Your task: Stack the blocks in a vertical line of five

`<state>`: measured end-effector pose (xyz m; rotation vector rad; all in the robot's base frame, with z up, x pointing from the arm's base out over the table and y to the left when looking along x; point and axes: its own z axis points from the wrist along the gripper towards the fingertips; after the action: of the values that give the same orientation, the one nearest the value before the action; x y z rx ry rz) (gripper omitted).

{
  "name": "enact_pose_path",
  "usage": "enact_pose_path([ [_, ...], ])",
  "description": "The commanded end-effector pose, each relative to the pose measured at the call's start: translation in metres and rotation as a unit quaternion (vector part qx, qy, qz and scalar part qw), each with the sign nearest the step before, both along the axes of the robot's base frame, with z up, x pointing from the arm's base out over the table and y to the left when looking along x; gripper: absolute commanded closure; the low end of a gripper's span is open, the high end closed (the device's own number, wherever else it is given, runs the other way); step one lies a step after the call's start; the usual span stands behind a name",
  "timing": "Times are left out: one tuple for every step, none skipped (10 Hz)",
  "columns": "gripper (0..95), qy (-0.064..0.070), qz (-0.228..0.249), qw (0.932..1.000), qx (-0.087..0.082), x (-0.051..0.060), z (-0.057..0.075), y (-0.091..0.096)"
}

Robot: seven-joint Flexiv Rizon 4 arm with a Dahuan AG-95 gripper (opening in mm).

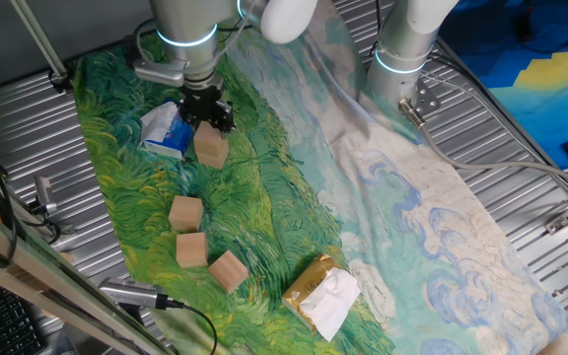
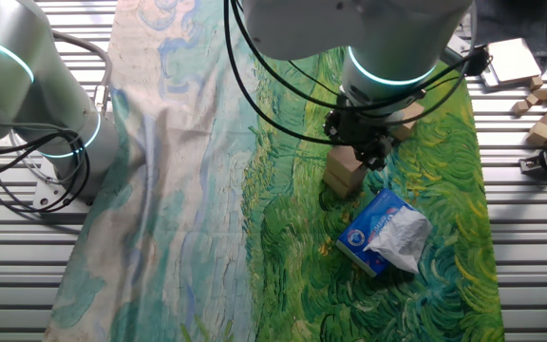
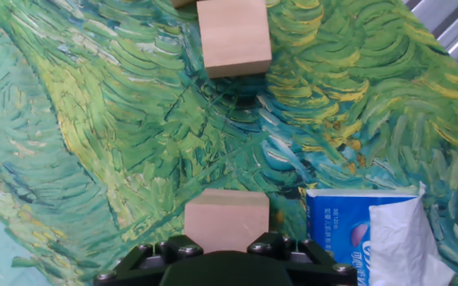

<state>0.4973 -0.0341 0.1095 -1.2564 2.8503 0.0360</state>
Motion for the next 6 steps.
enact_pose_path([
  [95.0, 0.007, -0.014, 0.9997, 0.017, -0.0001, 0.0, 0.0002],
  [95.0, 0.008, -0.015, 0.9997, 0.02, -0.0001, 0.0, 0.0001],
  [95.0, 0.007, -0.014, 0.9996, 0.022, -0.0001, -0.0003, 0.0],
  [95.0, 0.007, -0.014, 0.9995, 0.028, -0.0002, -0.0009, -0.0001],
  [95.0, 0.006, -0.014, 0.9995, 0.028, -0.0002, -0.0015, -0.0002],
  [95.0, 0.008, -0.014, 0.9995, 0.029, -0.0005, -0.0011, -0.0009],
])
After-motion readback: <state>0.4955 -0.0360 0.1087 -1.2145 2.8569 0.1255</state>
